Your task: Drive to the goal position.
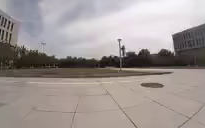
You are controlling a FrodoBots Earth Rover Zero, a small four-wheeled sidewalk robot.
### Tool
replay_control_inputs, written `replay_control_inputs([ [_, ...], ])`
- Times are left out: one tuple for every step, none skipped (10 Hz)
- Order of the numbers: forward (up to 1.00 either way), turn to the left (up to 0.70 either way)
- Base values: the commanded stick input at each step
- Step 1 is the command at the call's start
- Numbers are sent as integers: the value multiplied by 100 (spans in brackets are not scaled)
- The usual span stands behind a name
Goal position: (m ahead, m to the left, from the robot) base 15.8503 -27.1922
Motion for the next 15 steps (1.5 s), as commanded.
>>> replay_control_inputs([
  [0,-70],
  [0,-70],
  [0,-70],
  [0,-70],
  [0,-70],
  [0,-70],
  [0,-70],
  [0,-70],
  [0,-70],
  [0,-70],
  [0,-70],
  [0,-70],
  [0,-70],
  [0,-70],
  [0,-70],
])
